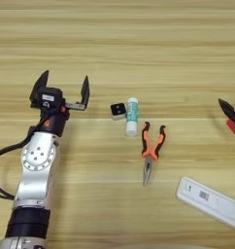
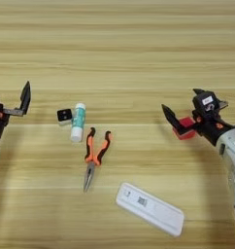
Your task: Move the objects on the table
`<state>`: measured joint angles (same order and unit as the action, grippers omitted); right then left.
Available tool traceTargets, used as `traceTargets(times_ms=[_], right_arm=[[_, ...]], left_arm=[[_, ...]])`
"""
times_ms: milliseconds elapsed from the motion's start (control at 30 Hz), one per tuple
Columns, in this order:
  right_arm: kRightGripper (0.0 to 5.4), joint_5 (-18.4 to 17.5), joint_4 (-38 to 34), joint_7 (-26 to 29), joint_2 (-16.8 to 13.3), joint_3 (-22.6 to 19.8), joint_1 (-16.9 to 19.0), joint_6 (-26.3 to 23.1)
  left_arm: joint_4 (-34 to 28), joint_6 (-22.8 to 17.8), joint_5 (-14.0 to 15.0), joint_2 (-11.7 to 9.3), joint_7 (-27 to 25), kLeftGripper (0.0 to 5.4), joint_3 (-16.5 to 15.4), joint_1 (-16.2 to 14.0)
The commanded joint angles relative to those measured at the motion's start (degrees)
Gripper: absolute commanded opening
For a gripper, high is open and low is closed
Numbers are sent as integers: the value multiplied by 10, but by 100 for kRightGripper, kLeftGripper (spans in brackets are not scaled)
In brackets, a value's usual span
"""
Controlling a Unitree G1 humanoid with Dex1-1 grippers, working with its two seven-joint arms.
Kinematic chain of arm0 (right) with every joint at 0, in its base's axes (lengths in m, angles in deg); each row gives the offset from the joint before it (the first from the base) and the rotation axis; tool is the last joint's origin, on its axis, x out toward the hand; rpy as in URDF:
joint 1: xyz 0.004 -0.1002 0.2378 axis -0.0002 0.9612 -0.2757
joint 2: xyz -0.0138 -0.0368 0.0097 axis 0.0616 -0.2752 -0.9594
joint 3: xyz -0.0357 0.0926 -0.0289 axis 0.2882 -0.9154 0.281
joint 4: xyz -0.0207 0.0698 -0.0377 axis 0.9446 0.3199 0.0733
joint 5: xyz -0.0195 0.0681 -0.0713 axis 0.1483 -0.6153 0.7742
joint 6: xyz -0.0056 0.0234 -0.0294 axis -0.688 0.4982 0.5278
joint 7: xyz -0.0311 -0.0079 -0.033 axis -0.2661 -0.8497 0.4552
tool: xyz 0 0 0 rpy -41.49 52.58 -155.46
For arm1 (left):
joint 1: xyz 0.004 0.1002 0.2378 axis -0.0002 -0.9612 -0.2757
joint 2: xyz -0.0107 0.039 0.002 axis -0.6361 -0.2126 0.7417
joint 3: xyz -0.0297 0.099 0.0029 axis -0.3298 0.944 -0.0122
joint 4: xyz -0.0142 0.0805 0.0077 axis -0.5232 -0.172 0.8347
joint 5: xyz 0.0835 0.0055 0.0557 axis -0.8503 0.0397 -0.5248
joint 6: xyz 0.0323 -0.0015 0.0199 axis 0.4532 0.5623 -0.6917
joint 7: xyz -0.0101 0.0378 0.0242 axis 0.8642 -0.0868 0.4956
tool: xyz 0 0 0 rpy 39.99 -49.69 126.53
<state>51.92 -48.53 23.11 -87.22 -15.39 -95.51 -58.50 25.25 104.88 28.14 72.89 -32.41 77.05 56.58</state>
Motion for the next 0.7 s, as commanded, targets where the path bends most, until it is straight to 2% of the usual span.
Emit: traceTargets(times_ms=[33,267,533,700], right_arm=[[537,-13,-41,-11,15,-6,-3,8],[537,-23,-105,-22,32,6,-6,-1],[537,-28,-155,-27,50,34,-13,-35],[537,-22,-173,-31,77,72,-15,-53]], left_arm=[[5,2,0,-3,-5,540,0,9],[6,2,0,-4,-5,540,0,10],[7,2,-1,-2,-4,540,1,12],[7,2,-1,-2,-3,540,1,13]])
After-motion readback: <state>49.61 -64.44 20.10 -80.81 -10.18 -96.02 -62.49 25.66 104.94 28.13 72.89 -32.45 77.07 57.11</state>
